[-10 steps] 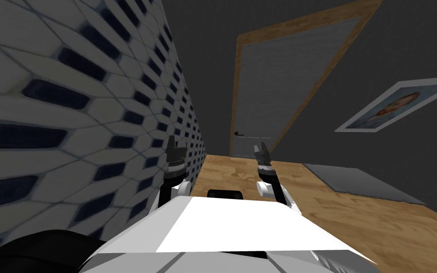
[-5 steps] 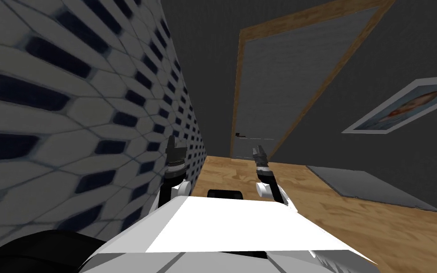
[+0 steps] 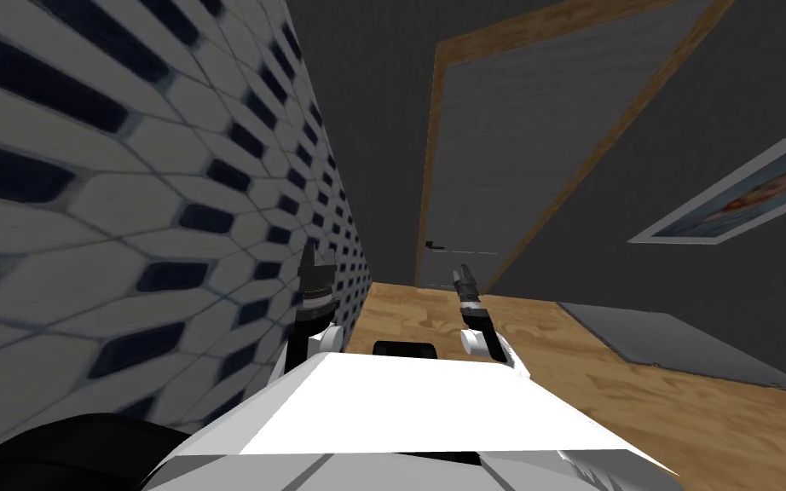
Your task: Pull the door open
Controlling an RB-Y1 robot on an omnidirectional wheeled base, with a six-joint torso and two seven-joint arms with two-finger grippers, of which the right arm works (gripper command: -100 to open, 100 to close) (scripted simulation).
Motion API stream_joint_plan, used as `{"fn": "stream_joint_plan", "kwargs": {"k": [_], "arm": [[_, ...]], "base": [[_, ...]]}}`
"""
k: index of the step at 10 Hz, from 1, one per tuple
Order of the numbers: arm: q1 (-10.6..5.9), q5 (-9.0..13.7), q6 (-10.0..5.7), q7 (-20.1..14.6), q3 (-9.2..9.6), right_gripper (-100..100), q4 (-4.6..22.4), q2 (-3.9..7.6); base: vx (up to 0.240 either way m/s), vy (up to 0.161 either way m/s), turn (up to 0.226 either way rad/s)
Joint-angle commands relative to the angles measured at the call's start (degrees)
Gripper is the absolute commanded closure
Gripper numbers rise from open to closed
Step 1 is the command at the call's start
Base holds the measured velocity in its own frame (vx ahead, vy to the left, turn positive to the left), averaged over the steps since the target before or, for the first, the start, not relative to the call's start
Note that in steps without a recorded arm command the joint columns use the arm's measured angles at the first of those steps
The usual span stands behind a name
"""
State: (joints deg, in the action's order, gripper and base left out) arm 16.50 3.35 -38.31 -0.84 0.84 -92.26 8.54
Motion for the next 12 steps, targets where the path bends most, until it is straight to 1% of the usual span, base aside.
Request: {"fn": "stream_joint_plan", "kwargs": {"k": [1,12], "arm": [[-0.57,0.44,-0.94,-0.56,0.01,-100,2.86,0.56],[-5.12,3.23,-4.24,-3.57,0.09,-100,20.02,3.63]], "base": [[0.093,0.024,0.007],[0.101,0.018,0.006]]}}
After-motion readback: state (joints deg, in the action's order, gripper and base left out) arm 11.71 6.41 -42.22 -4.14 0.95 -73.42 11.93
